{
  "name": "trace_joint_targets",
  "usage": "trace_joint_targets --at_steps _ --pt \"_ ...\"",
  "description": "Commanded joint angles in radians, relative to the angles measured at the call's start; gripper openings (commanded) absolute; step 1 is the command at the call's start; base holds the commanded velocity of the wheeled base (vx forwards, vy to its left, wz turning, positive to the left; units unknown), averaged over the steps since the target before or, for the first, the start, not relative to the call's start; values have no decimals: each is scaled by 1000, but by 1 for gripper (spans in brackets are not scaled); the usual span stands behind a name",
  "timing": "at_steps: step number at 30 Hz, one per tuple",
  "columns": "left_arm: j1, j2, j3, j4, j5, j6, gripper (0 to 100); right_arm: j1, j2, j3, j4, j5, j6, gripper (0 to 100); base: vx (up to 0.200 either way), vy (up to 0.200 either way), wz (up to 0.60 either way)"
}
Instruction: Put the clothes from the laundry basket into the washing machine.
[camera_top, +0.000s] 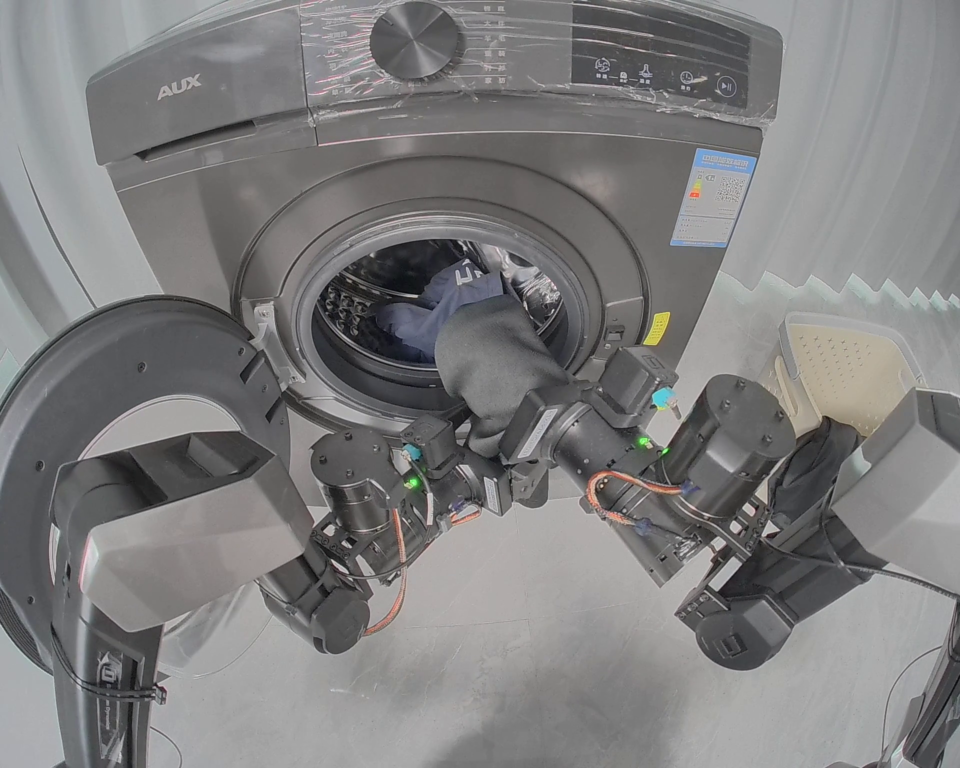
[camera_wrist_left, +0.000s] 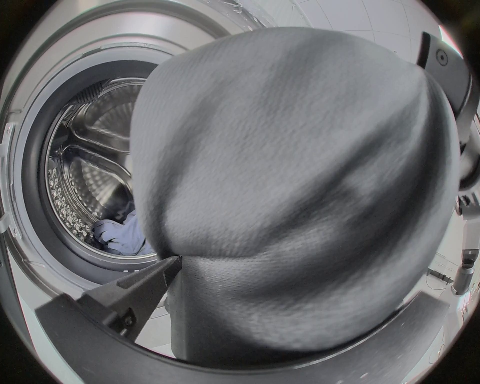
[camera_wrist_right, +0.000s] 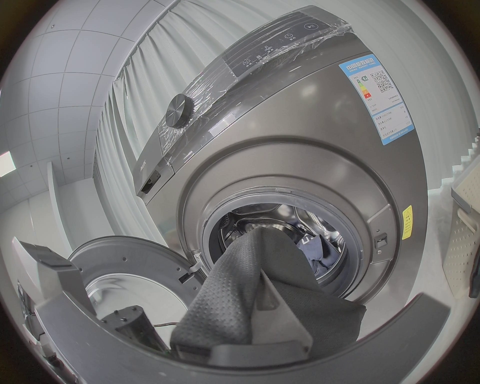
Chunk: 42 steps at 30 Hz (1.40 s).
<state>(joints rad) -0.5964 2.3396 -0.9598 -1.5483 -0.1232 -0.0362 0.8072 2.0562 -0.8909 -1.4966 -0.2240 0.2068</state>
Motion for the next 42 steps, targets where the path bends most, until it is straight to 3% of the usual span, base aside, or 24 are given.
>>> trace_joint_targets --at_steps 1,8,9,24,27,34,36,42 --pt "4 20 -8 -1 0 -1 100 1 -22 7 -1 0 2 0 0 0 0" --pt "4 27 -14 -1 4 2 100 9 -25 18 -1 0 6 0 0 0 0" --pt "4 27 -14 -1 4 -1 0 13 -27 18 -1 -1 8 0 0 0 0" --pt "61 -86 58 -4 16 -10 0 -42 -65 104 -4 -3 26 0 0 0 0" --pt "58 -160 122 -4 14 -27 0 -60 -51 112 -5 -1 37 0 0 0 0" --pt "50 -255 187 -4 14 -36 0 -42 27 112 -21 0 37 0 0 0 0" --pt "56 -299 223 -6 14 -54 0 -36 61 104 -25 2 37 0 0 0 0" --pt "59 -359 277 -6 14 -57 0 -31 62 104 -42 6 37 0 0 0 0"
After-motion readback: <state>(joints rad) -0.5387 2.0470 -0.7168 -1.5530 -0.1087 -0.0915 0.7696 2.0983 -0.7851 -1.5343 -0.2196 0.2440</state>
